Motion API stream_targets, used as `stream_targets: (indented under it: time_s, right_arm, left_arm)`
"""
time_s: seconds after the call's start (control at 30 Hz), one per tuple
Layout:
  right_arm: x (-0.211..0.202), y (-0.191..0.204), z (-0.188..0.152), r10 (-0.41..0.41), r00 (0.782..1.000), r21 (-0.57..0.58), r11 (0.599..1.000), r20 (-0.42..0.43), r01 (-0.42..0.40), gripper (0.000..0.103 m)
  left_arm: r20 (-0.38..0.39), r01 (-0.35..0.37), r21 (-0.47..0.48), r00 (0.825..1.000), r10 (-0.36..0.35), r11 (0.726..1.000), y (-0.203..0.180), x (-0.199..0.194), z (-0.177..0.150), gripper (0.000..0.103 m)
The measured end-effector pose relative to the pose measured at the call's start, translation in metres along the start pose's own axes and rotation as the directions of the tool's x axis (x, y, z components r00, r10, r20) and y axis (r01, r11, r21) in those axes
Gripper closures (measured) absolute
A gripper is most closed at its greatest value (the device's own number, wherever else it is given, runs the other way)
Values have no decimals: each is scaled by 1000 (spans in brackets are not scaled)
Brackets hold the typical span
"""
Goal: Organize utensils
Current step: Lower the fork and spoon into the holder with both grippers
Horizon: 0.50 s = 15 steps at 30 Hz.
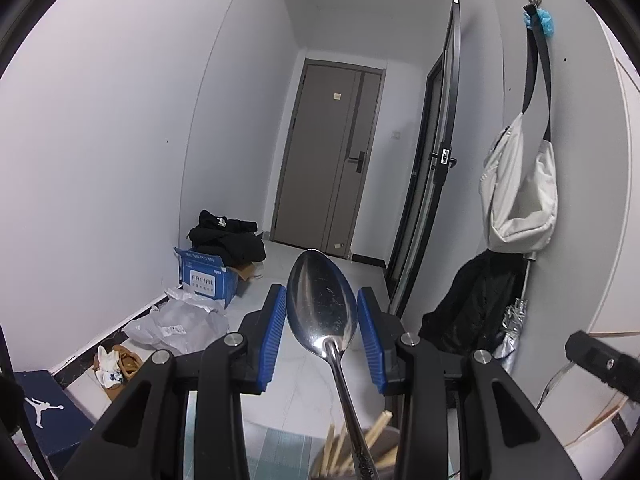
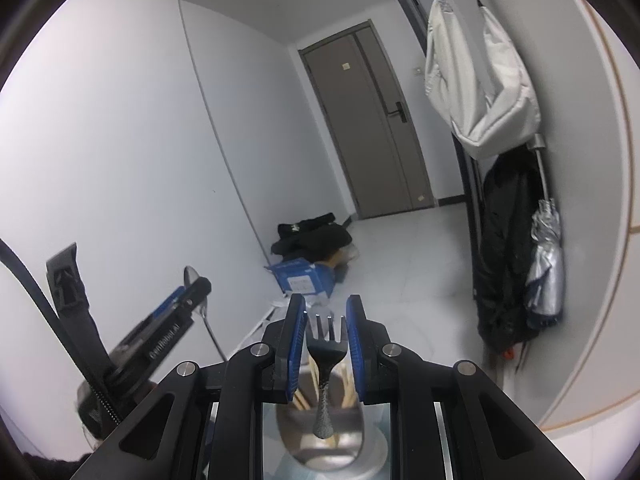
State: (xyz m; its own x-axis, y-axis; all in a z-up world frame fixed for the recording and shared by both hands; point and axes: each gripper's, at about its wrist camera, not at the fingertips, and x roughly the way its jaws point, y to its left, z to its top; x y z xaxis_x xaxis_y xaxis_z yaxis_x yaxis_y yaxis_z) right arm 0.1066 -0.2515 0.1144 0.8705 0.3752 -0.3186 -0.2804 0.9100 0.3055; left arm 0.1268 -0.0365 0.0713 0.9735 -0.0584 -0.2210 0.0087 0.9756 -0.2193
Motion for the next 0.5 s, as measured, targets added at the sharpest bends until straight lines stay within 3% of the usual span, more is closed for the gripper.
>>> stream_targets:
  time_s: [0.23,0.5]
  right_arm:
    - [35,-1,11,-1,1000,17,1000,-4,1,83]
    - [71,-9,-4,-12,998,42,999,-66,15,83]
  left_arm:
    - [18,50,16,999,-50,999,1,21,-9,71]
    - [2,83,64,997,-83,995,0,38,-26,71]
